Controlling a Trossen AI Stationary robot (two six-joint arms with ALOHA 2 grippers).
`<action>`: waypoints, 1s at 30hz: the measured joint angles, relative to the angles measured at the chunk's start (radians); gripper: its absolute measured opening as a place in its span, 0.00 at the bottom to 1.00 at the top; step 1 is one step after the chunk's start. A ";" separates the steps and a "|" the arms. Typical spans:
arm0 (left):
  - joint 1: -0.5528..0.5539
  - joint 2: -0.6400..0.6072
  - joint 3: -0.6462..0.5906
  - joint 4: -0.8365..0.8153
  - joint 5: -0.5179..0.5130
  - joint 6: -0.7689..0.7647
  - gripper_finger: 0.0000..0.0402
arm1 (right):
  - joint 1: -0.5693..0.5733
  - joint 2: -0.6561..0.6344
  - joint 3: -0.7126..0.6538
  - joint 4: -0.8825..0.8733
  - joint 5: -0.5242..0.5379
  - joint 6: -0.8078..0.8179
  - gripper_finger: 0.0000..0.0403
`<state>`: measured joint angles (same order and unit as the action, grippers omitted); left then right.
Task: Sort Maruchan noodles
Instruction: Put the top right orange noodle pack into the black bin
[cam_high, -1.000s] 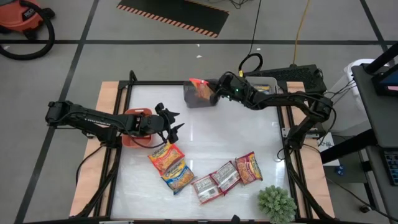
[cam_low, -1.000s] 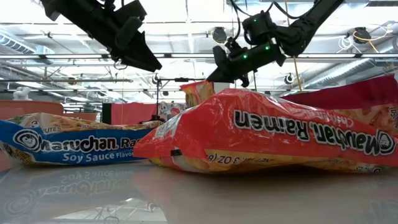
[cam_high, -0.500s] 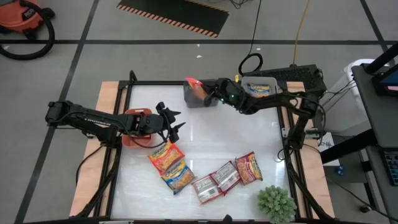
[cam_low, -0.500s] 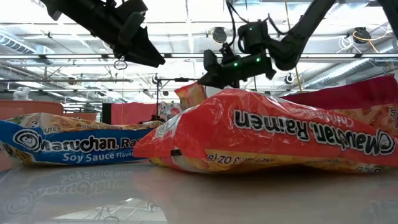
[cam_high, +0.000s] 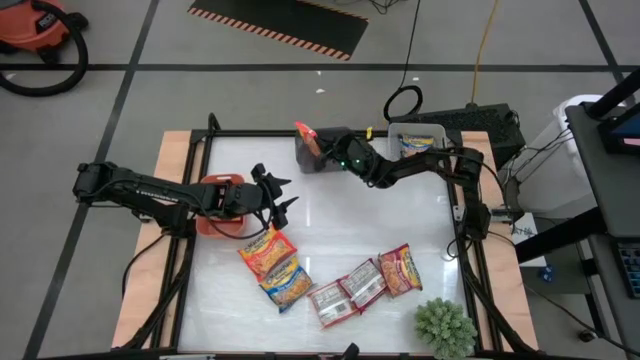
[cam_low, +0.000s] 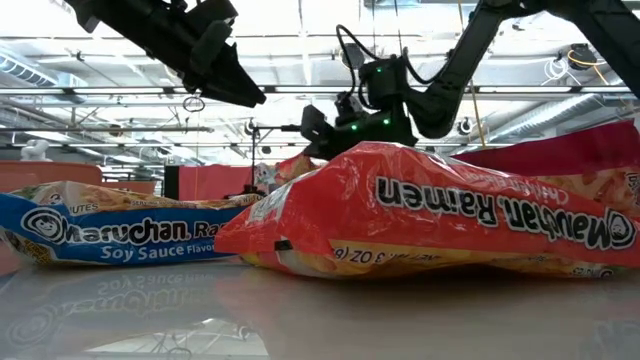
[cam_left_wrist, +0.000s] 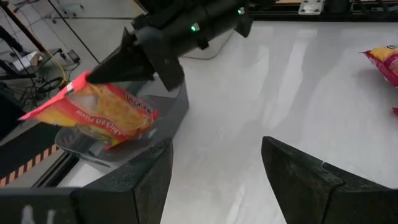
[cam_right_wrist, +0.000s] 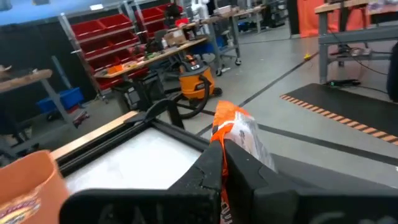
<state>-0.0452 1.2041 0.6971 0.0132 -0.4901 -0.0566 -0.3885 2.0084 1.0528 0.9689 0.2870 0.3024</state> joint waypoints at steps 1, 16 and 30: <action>0.002 0.000 0.000 0.000 0.000 0.000 0.62 | 0.005 0.001 0.006 -0.003 0.000 -0.007 0.00; 0.005 0.000 0.000 0.039 -0.001 0.056 0.62 | 0.020 0.001 0.018 -0.159 0.031 0.006 0.10; 0.028 0.000 0.000 0.122 0.000 0.158 0.62 | 0.017 -0.177 0.017 -0.708 0.229 -0.173 0.31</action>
<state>-0.0174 1.2041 0.6971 0.1347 -0.4904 0.1009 -0.3710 1.8311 1.0695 0.2611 0.5163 0.1291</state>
